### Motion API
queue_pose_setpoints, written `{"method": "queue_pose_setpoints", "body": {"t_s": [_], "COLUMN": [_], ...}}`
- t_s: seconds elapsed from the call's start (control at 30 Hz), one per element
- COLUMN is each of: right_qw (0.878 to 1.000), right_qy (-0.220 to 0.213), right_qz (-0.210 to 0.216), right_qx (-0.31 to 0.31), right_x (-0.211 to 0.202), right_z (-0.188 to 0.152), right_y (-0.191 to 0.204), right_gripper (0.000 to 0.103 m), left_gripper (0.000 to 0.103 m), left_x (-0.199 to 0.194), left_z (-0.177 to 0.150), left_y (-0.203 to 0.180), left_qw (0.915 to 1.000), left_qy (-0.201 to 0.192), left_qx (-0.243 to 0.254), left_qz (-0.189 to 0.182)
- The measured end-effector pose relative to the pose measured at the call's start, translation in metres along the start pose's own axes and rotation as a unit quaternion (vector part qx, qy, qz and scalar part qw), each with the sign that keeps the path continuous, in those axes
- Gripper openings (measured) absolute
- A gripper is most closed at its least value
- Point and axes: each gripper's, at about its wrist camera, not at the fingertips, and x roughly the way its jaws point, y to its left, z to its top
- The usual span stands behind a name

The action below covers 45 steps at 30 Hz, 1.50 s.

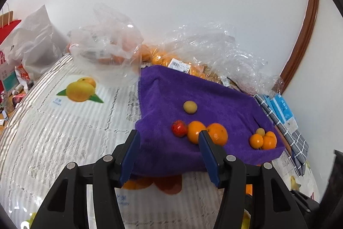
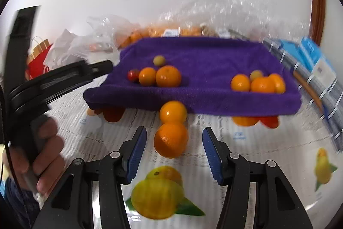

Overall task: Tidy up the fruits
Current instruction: 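Grasp a loose orange with the right tool while the left tool approaches another, then grasp an orange with the left tool while the right tool lifts its orange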

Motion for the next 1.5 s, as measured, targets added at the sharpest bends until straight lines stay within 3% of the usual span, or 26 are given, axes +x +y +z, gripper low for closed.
{"method": "queue_pose_setpoints", "body": {"t_s": [0.1,0.3,0.47,0.73,0.9,1.0,1.23,1.27,1.33,1.5], "right_qw": [1.0,1.0,0.997,0.994,0.995,0.995,0.996,0.996,0.996,0.996], "right_qy": [0.029,0.002,-0.027,-0.035,-0.039,-0.042,-0.042,-0.041,-0.035,-0.037], "right_qz": [0.006,-0.014,-0.069,-0.101,-0.086,-0.07,-0.058,-0.056,-0.053,-0.035], "right_qx": [0.01,0.013,-0.006,0.004,0.038,0.06,0.054,0.053,0.055,0.074], "right_x": [0.015,-0.002,-0.028,-0.053,-0.061,-0.066,-0.065,-0.064,-0.061,-0.062], "right_z": [-0.003,-0.008,-0.018,-0.037,-0.04,-0.041,-0.045,-0.046,-0.045,-0.045], "right_y": [-0.002,-0.016,-0.038,-0.082,-0.11,-0.123,-0.121,-0.12,-0.121,-0.128], "right_gripper": [0.036,0.036,0.036,0.036,0.036,0.036,0.036,0.036,0.036,0.036], "left_gripper": [0.054,0.054,0.054,0.054,0.054,0.054,0.054,0.051,0.032,0.032], "left_x": [0.003,0.002,0.0,-0.001,0.002,0.005,0.04,0.044,0.048,0.034], "left_z": [0.0,-0.003,-0.008,-0.032,-0.049,-0.05,-0.055,-0.055,-0.055,-0.051], "left_y": [0.0,-0.007,-0.02,-0.058,-0.081,-0.092,-0.116,-0.119,-0.122,-0.11], "left_qw": [1.0,0.9996,0.9983,0.9922,0.9858,0.986,0.9825,0.9819,0.9804,0.9863], "left_qy": [0.006,0.011,0.02,0.037,0.065,0.07,0.112,0.115,0.125,0.101], "left_qx": [-0.002,0.008,0.025,0.104,0.143,0.141,0.149,0.15,0.152,0.121], "left_qz": [-0.004,-0.026,-0.049,-0.057,-0.059,-0.056,-0.007,-0.002,0.004,-0.049]}}
